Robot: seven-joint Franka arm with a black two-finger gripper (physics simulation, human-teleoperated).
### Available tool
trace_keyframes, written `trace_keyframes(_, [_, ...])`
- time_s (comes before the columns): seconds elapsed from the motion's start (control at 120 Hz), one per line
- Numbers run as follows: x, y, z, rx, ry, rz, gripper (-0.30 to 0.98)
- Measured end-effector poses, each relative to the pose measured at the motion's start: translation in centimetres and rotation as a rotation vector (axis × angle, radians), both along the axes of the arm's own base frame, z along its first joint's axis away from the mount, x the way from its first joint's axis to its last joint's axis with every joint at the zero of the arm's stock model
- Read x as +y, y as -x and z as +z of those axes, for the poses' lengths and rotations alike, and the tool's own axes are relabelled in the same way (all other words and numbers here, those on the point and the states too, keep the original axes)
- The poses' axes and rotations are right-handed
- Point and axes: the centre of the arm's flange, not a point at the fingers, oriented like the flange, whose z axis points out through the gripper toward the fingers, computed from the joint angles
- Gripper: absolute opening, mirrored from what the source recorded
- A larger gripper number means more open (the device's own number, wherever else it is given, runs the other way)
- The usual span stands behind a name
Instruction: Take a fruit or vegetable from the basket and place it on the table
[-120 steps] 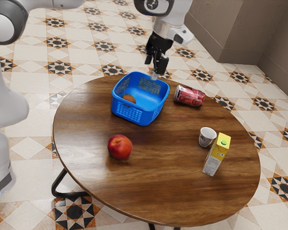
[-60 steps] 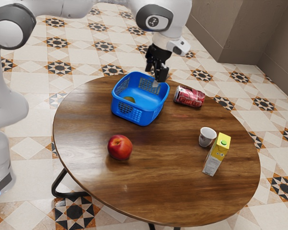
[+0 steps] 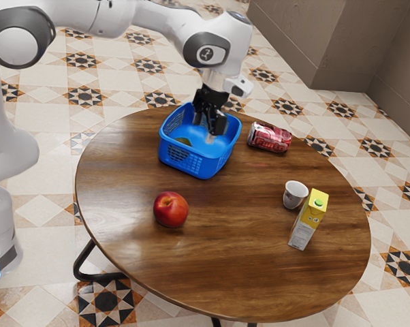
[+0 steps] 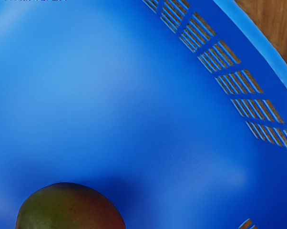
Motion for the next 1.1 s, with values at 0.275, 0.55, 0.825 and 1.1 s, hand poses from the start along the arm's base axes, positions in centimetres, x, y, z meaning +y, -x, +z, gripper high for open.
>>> trace_keyframes(0.275, [1.9,0.5,-1.7,0.004,0.007,0.034,0.69])
trace_keyframes(0.55, [3.2,1.5,-3.7,0.027,0.025,0.055,0.69])
trace_keyframes(0.825, [2.7,1.8,-4.8,0.029,0.041,0.041,0.69])
trace_keyframes(1.1, [3.9,2.2,-5.2,0.021,0.055,0.058,0.69])
